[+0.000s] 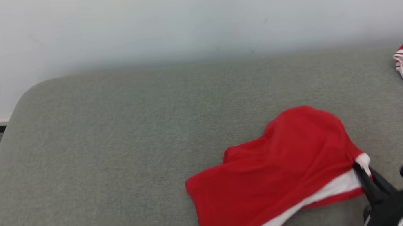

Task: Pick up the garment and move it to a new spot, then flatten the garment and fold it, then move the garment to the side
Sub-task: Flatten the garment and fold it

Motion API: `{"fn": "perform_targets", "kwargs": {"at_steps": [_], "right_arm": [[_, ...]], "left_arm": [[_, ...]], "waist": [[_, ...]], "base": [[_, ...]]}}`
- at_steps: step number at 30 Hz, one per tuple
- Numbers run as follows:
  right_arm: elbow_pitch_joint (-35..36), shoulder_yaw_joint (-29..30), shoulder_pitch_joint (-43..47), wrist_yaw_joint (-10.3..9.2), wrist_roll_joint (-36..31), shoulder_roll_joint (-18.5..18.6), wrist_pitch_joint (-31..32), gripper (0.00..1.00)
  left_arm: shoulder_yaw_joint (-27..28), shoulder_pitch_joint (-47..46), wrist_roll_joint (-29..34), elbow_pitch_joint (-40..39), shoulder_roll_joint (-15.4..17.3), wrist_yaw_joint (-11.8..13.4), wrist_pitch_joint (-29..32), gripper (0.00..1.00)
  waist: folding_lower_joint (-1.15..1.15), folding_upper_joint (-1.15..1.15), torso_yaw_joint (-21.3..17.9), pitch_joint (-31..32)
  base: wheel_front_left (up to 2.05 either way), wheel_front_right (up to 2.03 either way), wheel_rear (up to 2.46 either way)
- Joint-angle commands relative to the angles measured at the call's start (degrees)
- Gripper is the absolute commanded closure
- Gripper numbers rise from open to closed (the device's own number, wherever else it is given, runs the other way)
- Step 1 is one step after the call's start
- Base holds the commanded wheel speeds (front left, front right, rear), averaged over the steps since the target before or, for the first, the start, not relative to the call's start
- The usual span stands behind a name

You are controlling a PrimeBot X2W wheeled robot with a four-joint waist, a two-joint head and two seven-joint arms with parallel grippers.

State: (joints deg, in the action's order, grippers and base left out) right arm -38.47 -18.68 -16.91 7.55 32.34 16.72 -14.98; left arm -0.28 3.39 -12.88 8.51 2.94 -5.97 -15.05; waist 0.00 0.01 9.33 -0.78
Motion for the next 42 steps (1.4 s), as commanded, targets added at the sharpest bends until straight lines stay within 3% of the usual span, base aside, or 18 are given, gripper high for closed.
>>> {"fn": "perform_targets", "kwargs": {"at_steps": [1,10,11,12,13,21,28,42], "right_arm": [[1.13,0.72,2.26,-0.14,-0.21,-0.13,-0.24,1.0],[13.6,10.64,17.79,-0.14,-3.63,-4.48,4.08,1.0],[14.63,11.46,18.79,-0.14,-4.45,-4.9,4.47,0.63],[15.54,12.44,19.73,-0.14,-5.1,-5.35,4.93,0.14],[16.26,13.28,20.6,-0.14,-6.24,-5.62,5.36,0.0],[23.65,19.19,23.17,-0.14,-13.12,-7.63,5.38,0.0],[29.3,19.86,24.68,-0.14,-15.48,-8.85,4.28,0.0],[31.25,19.45,26.01,-0.15,-16.47,-9.65,2.18,0.0]], "left_arm": [[-0.09,0.59,-0.15,0.06,-0.07,0.16,-0.17,0.0],[-0.9,0.8,-0.59,0.32,-0.07,0.05,-0.17,0.0],[-0.95,0.91,-0.58,0.38,-0.06,0.02,-0.17,0.0],[-0.98,0.97,-0.56,0.41,-0.07,0.01,-0.17,0.0],[-0.98,1.05,-0.53,0.46,-0.06,-0.02,-0.17,0.0],[-0.19,1.15,0.38,0.38,-0.07,-0.39,-0.17,0.0],[0.42,1.33,0.86,0.06,-0.07,-0.56,-0.17,0.0],[1.24,3.07,2.0,-0.95,-0.08,-1.07,-0.17,0.0]], "waist": [[0.0,-0.01,-2.11,1.67],[0.0,-0.01,-4.34,2.31],[0.0,-0.01,-4.55,2.34],[0.0,-0.01,-4.72,2.36],[0.0,-0.01,-4.87,2.43],[0.0,-0.01,-5.72,3.01],[0.0,-0.01,-5.82,3.57],[0.0,-0.01,-6.22,4.03]], "base": [[0.0,0.0,0.0],[0.0,0.0,0.0],[0.0,0.0,0.0],[0.0,0.0,0.0],[0.0,0.0,0.0],[0.0,0.0,0.0],[0.0,0.0,0.0],[0.0,0.0,0.0]]}}
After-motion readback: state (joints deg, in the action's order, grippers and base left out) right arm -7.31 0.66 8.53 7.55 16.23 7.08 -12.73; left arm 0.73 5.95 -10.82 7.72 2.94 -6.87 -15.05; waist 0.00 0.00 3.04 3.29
